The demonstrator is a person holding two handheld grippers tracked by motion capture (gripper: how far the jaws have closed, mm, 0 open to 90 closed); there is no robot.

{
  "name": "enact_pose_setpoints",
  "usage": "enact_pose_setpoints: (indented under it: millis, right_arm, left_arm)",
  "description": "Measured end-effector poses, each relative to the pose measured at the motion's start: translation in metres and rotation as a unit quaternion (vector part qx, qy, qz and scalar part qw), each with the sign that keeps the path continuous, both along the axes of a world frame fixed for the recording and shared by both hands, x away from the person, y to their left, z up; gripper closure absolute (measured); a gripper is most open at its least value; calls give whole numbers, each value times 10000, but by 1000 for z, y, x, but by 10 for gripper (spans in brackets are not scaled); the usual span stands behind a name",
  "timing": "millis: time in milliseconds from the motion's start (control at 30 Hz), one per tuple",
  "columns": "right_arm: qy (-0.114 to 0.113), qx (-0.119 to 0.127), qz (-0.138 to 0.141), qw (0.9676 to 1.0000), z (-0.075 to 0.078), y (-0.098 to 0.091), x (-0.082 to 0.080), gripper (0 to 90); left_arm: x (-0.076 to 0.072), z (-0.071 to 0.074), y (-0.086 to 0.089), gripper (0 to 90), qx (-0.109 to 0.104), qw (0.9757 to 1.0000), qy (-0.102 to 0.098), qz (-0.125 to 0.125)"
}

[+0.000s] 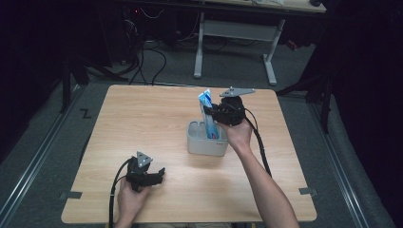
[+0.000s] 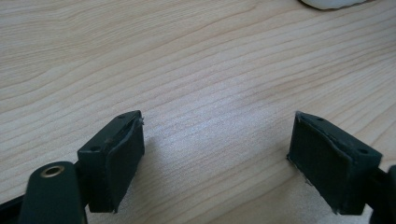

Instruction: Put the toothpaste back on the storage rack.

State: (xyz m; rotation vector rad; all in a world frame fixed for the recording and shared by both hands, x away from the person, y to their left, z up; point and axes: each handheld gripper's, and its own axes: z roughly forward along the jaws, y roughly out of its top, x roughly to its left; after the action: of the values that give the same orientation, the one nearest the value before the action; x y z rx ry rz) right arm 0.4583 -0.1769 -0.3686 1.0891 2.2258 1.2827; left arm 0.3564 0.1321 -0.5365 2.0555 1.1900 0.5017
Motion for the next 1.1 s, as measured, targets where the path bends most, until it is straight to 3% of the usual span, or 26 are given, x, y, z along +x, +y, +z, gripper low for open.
enact_pose_setpoints:
  millis: [467,1100]
  right_arm:
    - [155,-58,-41,9999,-21,-1,-2,743]
    - [305,-288,21,9991,-30,-2,-4,740]
  left_arm:
    - [0,0,0,182,3,10000,0,-2]
    - [0,0,0,183,-1,10000,-6,1]
